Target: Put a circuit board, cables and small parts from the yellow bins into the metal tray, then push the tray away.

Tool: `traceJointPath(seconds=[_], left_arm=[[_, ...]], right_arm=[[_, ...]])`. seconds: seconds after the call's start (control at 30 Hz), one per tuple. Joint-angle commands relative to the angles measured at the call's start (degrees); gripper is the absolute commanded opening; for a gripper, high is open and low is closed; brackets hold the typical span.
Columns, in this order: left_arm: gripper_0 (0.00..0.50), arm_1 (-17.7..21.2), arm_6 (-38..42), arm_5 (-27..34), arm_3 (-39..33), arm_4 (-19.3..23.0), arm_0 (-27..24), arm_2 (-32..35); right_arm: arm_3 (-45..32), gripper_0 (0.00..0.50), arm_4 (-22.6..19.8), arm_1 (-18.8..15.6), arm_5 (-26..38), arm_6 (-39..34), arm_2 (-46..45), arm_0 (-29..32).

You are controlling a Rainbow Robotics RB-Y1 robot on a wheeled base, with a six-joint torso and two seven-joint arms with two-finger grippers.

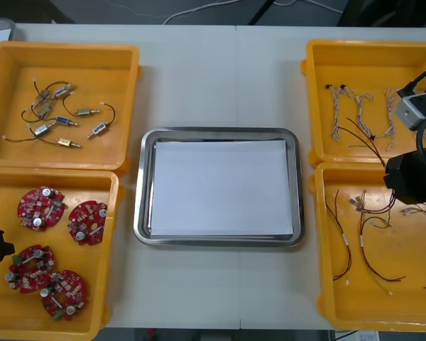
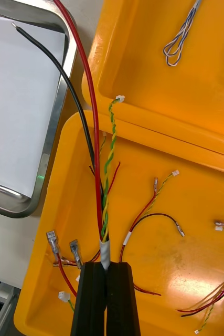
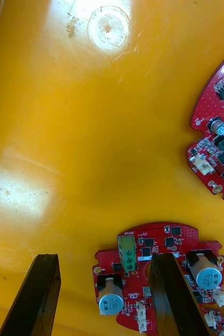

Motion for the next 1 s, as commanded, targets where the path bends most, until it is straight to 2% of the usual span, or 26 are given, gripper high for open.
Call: traceJointPath(seconds=[0.03,1.0], left_arm=[[0.500,-1.84,-1.04,-0.55,-0.33,-1.79,1.74,-1.24],[0.500,-6.59,-0.25,-0.55,-0.68,-11.01,0.42,-4.75]], right_arm=[[-1.56,0.000,0.41,0.51,0.21,-0.72,0.55,-1.37],[-1.56,0.000,0.41,0.51,0.21,-0.72,0.55,-1.37]])
